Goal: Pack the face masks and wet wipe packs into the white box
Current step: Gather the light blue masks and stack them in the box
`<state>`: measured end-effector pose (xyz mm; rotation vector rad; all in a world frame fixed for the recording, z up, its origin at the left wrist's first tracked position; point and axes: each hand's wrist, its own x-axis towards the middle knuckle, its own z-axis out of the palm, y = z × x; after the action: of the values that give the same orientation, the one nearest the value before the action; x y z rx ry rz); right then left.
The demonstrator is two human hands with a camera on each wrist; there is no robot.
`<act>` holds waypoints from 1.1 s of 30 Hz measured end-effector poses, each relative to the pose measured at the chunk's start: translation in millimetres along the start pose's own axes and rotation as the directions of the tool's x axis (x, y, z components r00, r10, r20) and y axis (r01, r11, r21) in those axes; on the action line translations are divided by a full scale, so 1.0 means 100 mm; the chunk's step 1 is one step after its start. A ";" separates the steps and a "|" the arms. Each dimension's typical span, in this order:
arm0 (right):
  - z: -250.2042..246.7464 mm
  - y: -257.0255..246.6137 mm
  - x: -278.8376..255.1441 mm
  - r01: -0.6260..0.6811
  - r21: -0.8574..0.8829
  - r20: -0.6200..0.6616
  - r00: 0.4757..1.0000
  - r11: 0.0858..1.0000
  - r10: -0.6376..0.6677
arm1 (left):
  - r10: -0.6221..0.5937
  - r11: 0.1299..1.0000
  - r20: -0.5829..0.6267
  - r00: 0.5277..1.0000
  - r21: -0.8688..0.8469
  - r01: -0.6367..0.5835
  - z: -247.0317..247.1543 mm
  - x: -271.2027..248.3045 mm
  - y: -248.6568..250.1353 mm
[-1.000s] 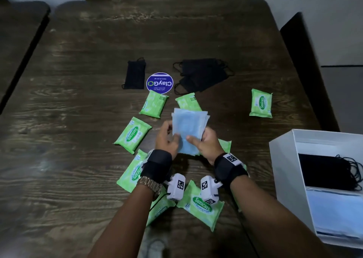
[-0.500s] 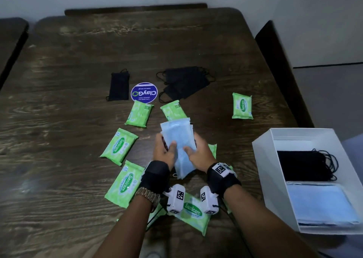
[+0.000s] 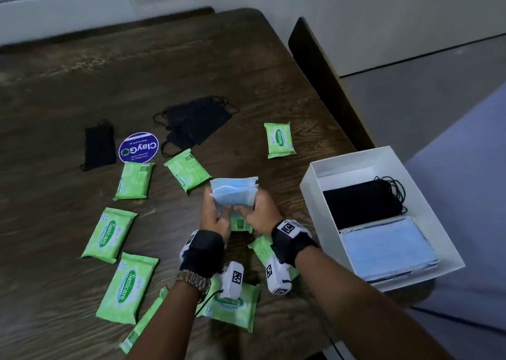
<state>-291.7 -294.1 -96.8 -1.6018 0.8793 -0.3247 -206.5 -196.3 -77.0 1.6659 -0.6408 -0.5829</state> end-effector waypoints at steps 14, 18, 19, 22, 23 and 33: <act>-1.23 -0.44 -0.26 0.142 -0.204 0.050 0.990 0.969 -0.135 | -0.007 0.979 0.034 0.999 -0.205 0.014 0.45 0.07 0.64; -2.08 -0.79 -0.51 0.195 -0.384 0.221 0.969 0.903 -0.115 | 0.157 0.987 0.208 0.965 -0.056 -0.149 0.71 0.19 1.26; -2.27 -0.85 -0.58 0.211 -0.430 0.241 0.964 0.878 -0.113 | 0.159 0.986 0.300 0.940 0.006 -0.169 0.82 0.20 1.36; -2.82 -0.81 -0.81 0.174 -0.469 0.258 0.965 0.866 -0.054 | -0.003 0.988 0.470 0.883 0.140 -0.071 1.19 0.08 1.51; -2.98 -0.74 -0.89 0.141 -0.478 0.244 0.969 0.867 -0.023 | -0.041 0.978 0.484 0.874 0.200 -0.065 1.31 0.00 1.50; -3.28 -0.12 -1.08 0.082 -0.804 0.297 0.913 0.588 0.280 | -0.326 0.570 0.614 0.719 0.734 -0.369 2.21 -0.73 1.08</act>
<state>-572.2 -456.2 22.0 -2.3327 0.8289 0.5914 -421.6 -318.5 -7.2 2.2979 -1.7380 -1.0211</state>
